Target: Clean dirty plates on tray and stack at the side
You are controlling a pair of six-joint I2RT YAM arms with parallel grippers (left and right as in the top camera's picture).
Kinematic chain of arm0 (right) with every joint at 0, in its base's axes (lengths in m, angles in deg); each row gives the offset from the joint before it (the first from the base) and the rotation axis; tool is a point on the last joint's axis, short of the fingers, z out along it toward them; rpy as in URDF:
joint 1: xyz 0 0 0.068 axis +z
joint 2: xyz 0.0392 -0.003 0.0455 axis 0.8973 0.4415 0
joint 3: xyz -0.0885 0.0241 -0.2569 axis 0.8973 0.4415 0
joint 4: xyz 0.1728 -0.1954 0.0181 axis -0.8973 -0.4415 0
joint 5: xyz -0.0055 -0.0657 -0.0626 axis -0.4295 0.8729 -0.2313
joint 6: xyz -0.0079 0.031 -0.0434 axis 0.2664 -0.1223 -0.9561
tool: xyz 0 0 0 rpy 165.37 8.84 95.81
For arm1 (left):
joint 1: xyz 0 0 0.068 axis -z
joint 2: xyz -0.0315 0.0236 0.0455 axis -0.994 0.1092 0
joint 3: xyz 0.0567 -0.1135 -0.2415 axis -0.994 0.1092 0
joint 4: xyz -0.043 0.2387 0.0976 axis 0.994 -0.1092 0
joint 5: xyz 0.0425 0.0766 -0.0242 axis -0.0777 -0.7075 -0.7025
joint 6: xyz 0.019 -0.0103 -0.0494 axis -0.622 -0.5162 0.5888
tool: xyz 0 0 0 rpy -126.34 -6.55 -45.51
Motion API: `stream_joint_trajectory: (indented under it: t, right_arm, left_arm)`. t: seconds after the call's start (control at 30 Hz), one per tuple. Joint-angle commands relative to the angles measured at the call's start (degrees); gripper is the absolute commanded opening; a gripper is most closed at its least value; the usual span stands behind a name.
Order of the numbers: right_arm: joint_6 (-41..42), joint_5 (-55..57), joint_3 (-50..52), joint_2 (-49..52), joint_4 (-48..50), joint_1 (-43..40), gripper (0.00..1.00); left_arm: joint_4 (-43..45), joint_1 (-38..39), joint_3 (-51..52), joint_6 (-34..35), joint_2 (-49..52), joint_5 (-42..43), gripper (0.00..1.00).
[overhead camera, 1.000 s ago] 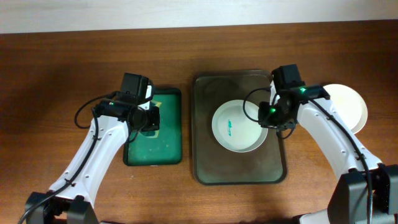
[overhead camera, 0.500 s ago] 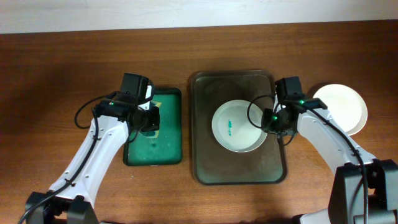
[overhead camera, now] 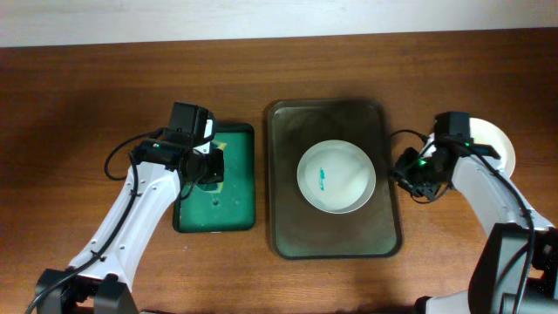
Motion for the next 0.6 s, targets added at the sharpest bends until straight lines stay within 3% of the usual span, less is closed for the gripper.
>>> stream_joint_trajectory:
  t: [0.0,0.13,0.4,0.57]
  right_arm:
    - [-3.6,-3.2,-0.5,0.2,-1.2,0.3,0.33]
    - [-3.6,-2.3,1.0,0.2,0.3,3.9,0.33]
    - [-1.0,14.5,1.7,0.2,5.2,12.2,0.28]
    - [-1.0,14.2,2.7,0.3,6.3,12.3,0.27]
  left_arm:
    - [0.5,0.3,0.0,-0.1,-1.2,-0.2,0.0]
    - [0.4,0.3,0.0,-0.1,-1.2,-0.2,0.0]
    - [0.3,0.3,0.0,-0.1,-1.2,-0.2,0.0]
    - [0.4,0.3,0.0,-0.1,-1.2,-0.2,0.0]
